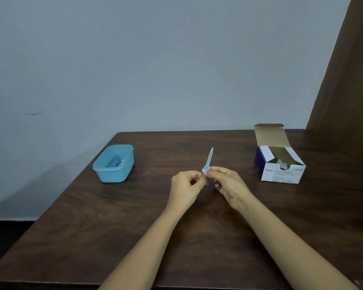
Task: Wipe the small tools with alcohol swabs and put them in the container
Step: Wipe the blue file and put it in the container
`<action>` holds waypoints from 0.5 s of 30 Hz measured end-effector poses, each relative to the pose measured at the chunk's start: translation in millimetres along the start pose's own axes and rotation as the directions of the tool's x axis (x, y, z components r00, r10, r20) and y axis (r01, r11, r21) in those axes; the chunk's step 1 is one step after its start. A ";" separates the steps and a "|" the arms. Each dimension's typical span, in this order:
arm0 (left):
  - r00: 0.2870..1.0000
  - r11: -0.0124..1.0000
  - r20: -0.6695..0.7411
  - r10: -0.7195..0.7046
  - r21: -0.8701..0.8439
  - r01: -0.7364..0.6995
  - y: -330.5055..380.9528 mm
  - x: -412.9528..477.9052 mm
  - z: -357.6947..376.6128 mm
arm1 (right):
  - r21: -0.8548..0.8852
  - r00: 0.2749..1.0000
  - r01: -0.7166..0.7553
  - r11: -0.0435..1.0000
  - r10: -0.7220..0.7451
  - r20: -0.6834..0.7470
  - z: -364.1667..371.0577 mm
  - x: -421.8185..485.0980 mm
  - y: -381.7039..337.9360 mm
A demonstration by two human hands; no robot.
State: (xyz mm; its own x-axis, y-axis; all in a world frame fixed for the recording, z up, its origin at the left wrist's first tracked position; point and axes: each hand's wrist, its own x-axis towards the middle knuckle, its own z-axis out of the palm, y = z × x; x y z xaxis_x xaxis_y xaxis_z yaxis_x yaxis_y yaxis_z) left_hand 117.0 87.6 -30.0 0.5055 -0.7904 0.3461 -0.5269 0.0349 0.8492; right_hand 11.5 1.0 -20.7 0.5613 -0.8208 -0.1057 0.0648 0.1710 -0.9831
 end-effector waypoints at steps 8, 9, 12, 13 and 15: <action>1.000 1.000 -0.028 0.010 -0.008 -0.011 2.0 -0.5 1.1 | 0.017 1.000 0.022 1.000 -0.022 -0.002 0.7 -2.7 1.8; 0.999 1.000 -0.032 0.011 -0.012 -0.012 1.9 -0.4 1.7 | 0.048 0.999 0.037 0.998 -0.037 -0.011 1.8 -3.4 2.7; 0.999 1.000 -0.038 0.019 -0.010 -0.020 0.9 -0.1 3.0 | 0.110 0.997 0.055 0.992 -0.049 -0.061 6.8 -5.0 3.9; 0.999 1.000 -0.038 0.026 -0.002 -0.026 0.5 -0.3 3.5 | 0.128 0.996 0.048 0.991 -0.037 -0.086 8.3 -5.7 3.2; 0.998 0.999 -0.042 0.039 0.013 -0.039 0.0 -1.3 4.4 | 0.144 0.993 0.041 0.989 -0.024 -0.120 9.9 -5.9 1.8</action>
State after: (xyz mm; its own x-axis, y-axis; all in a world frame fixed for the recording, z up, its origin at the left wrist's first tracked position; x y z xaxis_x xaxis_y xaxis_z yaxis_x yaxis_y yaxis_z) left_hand 113.3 86.0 -32.2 0.5124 -0.7622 0.3956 -0.5551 0.0575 0.8298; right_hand 16.5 11.6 -20.4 0.4569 -0.8840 -0.0990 0.2059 0.2133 -0.9550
